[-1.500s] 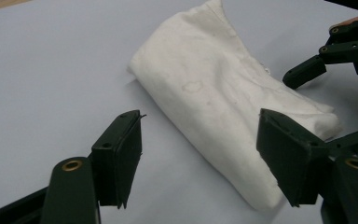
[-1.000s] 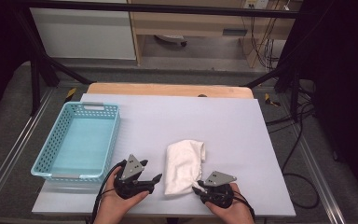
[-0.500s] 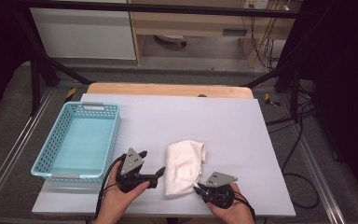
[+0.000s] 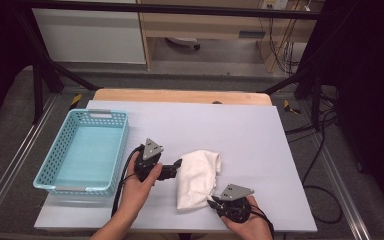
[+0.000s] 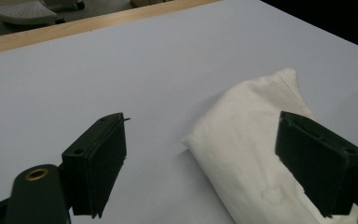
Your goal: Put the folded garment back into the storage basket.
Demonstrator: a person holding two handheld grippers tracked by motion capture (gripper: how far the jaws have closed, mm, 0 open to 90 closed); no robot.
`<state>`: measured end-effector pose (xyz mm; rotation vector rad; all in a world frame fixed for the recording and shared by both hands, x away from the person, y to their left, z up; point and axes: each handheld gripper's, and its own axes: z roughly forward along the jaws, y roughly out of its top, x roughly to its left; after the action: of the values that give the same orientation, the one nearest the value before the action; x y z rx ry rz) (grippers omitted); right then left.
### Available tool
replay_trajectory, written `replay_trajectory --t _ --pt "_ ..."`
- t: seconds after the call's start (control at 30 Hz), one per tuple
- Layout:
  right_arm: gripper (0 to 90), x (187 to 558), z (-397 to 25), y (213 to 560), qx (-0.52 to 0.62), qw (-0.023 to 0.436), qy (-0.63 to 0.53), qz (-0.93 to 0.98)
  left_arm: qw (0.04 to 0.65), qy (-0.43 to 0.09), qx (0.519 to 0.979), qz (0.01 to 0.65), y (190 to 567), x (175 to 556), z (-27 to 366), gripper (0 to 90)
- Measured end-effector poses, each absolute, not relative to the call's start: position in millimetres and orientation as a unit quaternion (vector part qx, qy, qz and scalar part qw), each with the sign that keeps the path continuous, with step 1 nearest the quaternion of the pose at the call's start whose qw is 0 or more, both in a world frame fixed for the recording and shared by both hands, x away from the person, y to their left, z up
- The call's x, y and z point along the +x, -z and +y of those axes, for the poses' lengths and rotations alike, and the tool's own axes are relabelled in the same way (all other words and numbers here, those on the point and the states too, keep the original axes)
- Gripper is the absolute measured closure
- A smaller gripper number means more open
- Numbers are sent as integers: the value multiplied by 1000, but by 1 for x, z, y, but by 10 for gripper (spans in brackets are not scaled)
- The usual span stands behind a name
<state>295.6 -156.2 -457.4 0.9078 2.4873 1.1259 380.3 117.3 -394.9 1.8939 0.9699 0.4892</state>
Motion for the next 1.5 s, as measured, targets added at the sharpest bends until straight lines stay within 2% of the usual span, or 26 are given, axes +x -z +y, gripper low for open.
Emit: replay_trajectory --t 0.27,0.53,0.73,1.3,1.5 --pt "809 297 -156 456 312 127 -384 860 441 -207 779 395 402 398 107 151" --pt "809 297 -156 457 312 126 -385 859 443 -207 765 420 405 413 110 155" --pt "809 297 -156 457 311 127 -386 859 439 -226 768 407 402 419 110 156" --pt "809 297 -156 458 315 123 -388 858 423 -184 781 420 413 440 108 145" --pt "807 297 -157 458 323 118 -391 854 418 -190 790 407 414 438 104 162"
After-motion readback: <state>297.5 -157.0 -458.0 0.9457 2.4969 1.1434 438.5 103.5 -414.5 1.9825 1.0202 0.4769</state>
